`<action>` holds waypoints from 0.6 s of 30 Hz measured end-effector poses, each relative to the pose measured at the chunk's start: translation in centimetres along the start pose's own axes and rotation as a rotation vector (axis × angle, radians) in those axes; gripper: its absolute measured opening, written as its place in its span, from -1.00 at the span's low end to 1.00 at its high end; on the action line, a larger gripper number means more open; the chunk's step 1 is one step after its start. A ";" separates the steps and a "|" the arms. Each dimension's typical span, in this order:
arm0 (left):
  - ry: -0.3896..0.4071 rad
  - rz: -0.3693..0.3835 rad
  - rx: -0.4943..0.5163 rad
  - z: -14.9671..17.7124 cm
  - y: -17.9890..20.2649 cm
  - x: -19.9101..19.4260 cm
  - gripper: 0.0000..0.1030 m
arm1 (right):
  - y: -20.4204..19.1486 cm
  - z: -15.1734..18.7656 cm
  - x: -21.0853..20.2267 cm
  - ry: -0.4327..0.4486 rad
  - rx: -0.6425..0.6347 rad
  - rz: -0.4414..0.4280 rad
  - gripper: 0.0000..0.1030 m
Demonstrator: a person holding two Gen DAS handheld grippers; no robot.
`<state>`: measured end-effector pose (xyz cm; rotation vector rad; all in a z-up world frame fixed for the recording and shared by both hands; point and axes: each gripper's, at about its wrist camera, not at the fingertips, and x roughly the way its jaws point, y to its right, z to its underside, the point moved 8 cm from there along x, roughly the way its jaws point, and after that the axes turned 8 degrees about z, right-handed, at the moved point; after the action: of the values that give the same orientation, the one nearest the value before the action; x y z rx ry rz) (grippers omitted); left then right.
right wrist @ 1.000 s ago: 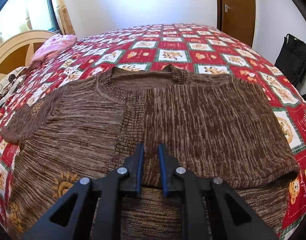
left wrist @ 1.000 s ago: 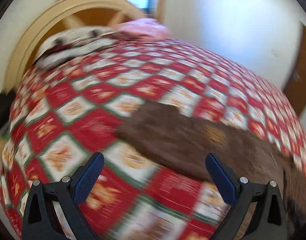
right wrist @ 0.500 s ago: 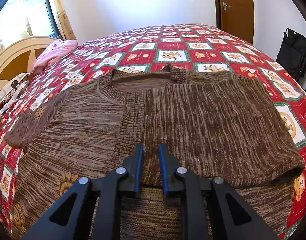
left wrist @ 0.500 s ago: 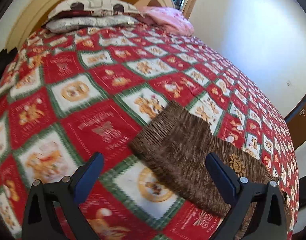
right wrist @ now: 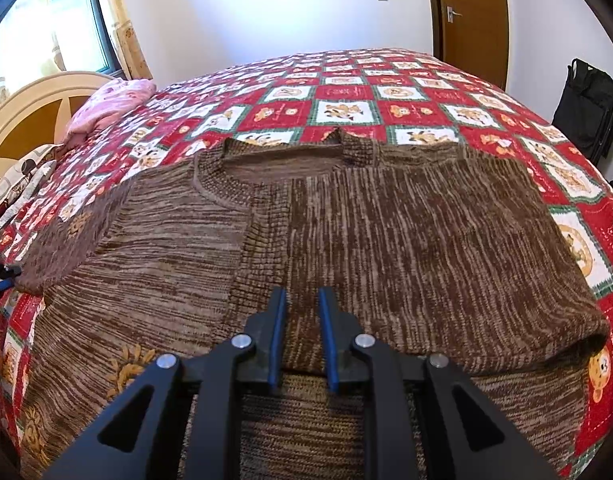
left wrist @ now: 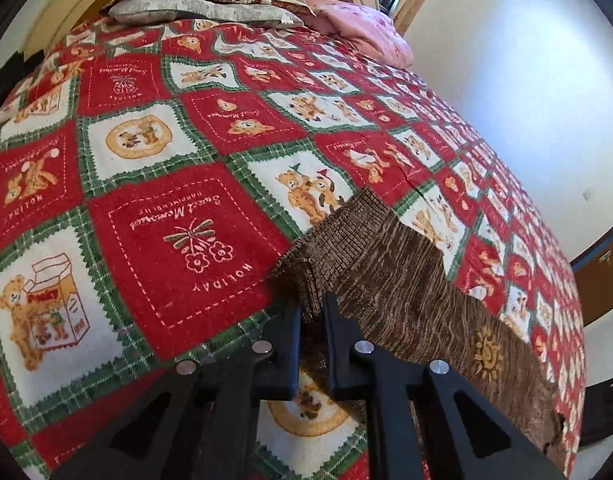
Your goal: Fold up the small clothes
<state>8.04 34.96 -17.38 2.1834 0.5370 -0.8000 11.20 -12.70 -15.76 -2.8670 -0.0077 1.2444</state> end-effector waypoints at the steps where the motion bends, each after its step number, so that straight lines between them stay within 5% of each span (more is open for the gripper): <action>1: 0.005 -0.004 0.017 -0.1 0.3 -0.1 -0.83 | 0.0 0.0 0.0 0.000 0.001 -0.001 -0.59; 8: 0.073 0.015 0.174 -0.7 5.3 -2.5 -0.85 | 0.1 0.1 0.0 -0.001 0.014 -0.014 -0.59; 14: 0.179 0.124 0.505 2.7 17.4 -6.8 -0.85 | 0.5 0.1 0.1 -0.003 0.057 -0.058 -0.56; 18: 0.181 0.245 0.745 9.8 25.6 -8.5 -0.84 | -0.3 0.0 -0.1 0.000 0.049 -0.130 -0.05</action>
<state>13.21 10.03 -4.08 2.9501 0.0315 -0.7427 11.08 -12.40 -15.68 -2.7753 -0.1584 1.2036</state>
